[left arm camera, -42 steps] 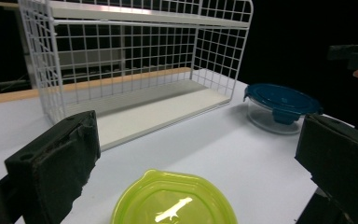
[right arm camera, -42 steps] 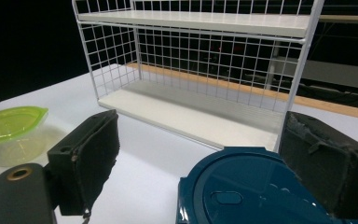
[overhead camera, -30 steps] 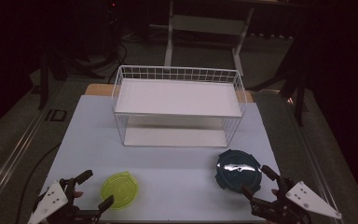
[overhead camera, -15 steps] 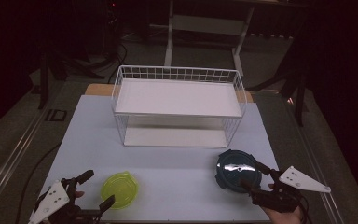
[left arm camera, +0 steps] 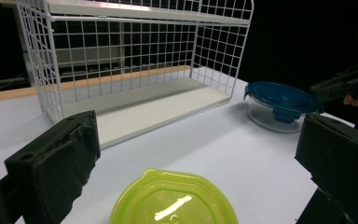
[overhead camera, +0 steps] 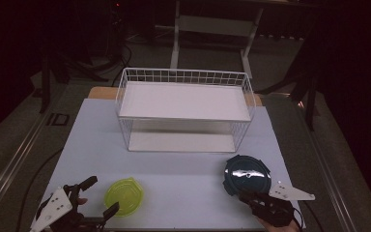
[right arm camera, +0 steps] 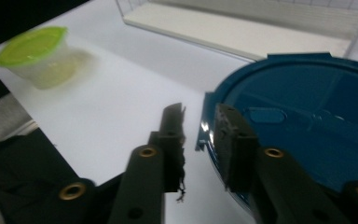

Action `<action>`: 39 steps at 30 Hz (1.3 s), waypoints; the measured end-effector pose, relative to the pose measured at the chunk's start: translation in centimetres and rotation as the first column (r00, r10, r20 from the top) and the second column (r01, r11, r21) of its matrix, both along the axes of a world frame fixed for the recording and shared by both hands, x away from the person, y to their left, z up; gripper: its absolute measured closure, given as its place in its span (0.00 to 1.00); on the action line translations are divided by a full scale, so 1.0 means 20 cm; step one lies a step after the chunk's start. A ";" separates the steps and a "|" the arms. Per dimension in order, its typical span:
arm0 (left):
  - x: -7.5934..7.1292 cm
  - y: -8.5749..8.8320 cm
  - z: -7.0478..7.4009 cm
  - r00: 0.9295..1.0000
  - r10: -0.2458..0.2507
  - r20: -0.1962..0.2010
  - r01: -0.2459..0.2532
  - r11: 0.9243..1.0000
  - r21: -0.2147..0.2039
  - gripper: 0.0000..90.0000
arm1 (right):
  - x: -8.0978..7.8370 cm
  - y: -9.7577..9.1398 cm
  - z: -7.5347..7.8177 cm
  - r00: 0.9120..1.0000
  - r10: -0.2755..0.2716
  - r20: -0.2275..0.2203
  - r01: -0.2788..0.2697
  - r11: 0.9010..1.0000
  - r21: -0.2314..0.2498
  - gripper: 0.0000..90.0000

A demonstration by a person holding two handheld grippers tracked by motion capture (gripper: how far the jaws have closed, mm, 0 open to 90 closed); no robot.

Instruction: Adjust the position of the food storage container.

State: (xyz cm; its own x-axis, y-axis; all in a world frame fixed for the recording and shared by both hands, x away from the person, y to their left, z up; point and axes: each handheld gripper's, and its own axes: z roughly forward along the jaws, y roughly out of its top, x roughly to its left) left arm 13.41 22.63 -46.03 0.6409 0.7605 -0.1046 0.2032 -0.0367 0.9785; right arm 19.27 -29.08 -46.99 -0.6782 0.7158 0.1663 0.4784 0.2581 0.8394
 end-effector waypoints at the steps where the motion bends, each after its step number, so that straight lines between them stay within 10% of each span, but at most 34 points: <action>1: 0.00 0.00 0.00 1.000 0.001 0.000 -0.001 1.000 0.000 0.00 | 0.00 0.00 -0.01 1.000 0.000 -0.005 0.000 1.000 -0.004 0.86; 6: 0.00 0.00 0.00 1.000 0.001 -0.004 -0.001 1.000 0.000 0.00 | 0.00 0.02 -0.04 1.000 0.021 -0.023 -0.022 0.999 -0.047 0.99; 39: 0.00 0.00 0.00 1.000 -0.004 -0.004 0.004 1.000 -0.001 0.00 | 0.11 0.11 -0.09 0.994 0.006 -0.112 -0.015 0.997 -0.080 1.00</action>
